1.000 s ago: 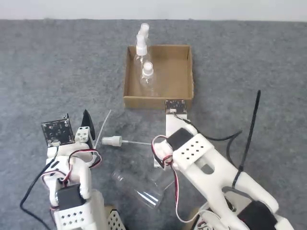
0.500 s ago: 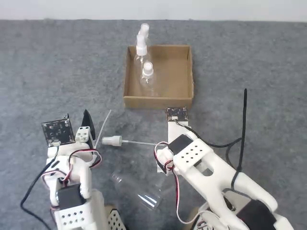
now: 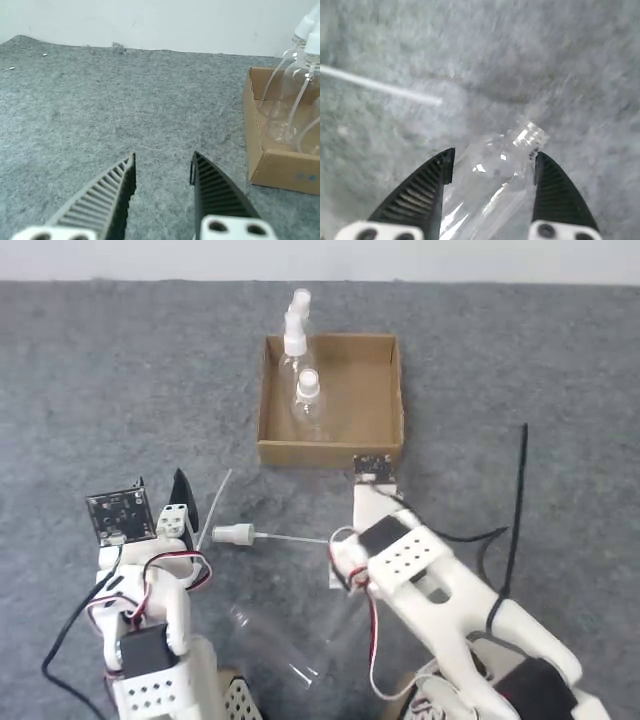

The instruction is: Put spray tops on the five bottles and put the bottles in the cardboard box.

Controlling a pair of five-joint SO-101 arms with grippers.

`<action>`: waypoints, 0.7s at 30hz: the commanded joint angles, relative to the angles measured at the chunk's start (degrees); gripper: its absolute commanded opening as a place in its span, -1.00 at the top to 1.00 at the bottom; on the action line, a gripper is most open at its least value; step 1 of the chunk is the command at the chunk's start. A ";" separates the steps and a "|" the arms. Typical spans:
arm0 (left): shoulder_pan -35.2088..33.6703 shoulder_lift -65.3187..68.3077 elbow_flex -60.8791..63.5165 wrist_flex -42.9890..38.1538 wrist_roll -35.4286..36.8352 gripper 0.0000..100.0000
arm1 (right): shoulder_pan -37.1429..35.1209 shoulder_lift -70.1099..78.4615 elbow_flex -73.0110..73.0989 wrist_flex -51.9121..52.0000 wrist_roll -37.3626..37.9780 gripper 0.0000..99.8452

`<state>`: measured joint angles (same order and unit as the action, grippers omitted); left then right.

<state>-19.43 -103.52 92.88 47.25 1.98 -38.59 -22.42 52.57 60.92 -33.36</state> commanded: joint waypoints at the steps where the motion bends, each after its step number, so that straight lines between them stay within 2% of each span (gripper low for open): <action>1: -0.44 -0.97 -0.31 -2.20 0.53 0.66 | 5.93 -2.59 -0.88 -2.51 7.38 0.69; 9: -0.44 -0.97 -0.31 -2.20 0.53 0.66 | 15.25 -2.77 -0.97 -7.43 27.78 0.69; 14: -0.44 -0.97 -0.31 -2.20 0.53 0.66 | 17.27 -2.77 -0.97 -8.92 38.33 0.69; 17: -0.44 -0.97 -0.31 -2.20 0.53 0.66 | 17.10 -2.77 -0.97 -8.92 42.02 0.69; 21: -0.44 -0.97 0.75 -4.13 0.53 0.66 | 17.01 -2.77 -0.97 -9.80 43.34 0.68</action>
<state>-19.43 -103.52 93.05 46.29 1.98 -22.42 -22.42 52.57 53.01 8.40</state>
